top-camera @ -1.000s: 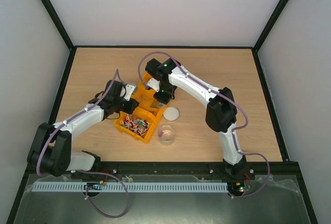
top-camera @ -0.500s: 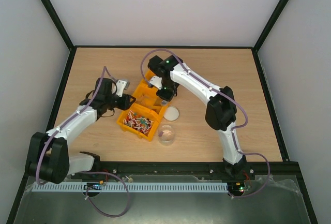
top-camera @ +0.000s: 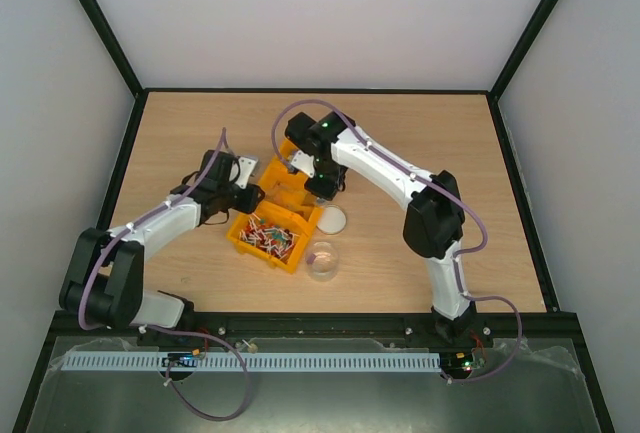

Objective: Pack the candies

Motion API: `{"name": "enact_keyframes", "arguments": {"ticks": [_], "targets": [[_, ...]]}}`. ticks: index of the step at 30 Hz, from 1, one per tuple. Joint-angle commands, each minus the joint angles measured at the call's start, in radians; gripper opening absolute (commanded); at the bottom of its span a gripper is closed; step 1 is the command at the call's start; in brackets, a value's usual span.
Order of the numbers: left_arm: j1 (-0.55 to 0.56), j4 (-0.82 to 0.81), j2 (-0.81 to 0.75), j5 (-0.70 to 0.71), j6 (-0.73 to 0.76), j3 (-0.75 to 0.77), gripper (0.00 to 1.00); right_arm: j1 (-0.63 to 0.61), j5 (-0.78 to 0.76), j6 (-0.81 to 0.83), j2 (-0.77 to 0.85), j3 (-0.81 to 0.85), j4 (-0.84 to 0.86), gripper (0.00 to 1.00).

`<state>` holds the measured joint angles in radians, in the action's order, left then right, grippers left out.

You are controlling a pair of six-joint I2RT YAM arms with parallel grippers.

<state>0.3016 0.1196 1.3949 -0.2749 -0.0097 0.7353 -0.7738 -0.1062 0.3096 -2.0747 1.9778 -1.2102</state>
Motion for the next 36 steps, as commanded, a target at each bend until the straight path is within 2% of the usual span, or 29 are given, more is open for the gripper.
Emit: {"name": "enact_keyframes", "arguments": {"ticks": [1, 6, 23, 30, 36], "targets": [[0.035, -0.005, -0.001, 0.011, -0.001, 0.004, 0.36, -0.01, -0.025, -0.011, 0.007, -0.033, -0.079, 0.01], [0.055, -0.011, -0.009, -0.001, -0.004, -0.002, 0.29, -0.008, -0.019, -0.017, -0.04, -0.004, -0.078, 0.01], [0.06, -0.02, -0.012, -0.056, 0.012, -0.023, 0.25, 0.01, 0.102, -0.065, -0.21, 0.088, -0.036, 0.01], [0.062, -0.02, 0.007, -0.074, 0.039, -0.027, 0.24, 0.01, 0.102, -0.075, -0.19, 0.009, 0.098, 0.01], [0.062, -0.032, 0.021, -0.087, 0.064, -0.031, 0.24, 0.01, 0.139, -0.082, -0.091, -0.22, 0.314, 0.01]]}}
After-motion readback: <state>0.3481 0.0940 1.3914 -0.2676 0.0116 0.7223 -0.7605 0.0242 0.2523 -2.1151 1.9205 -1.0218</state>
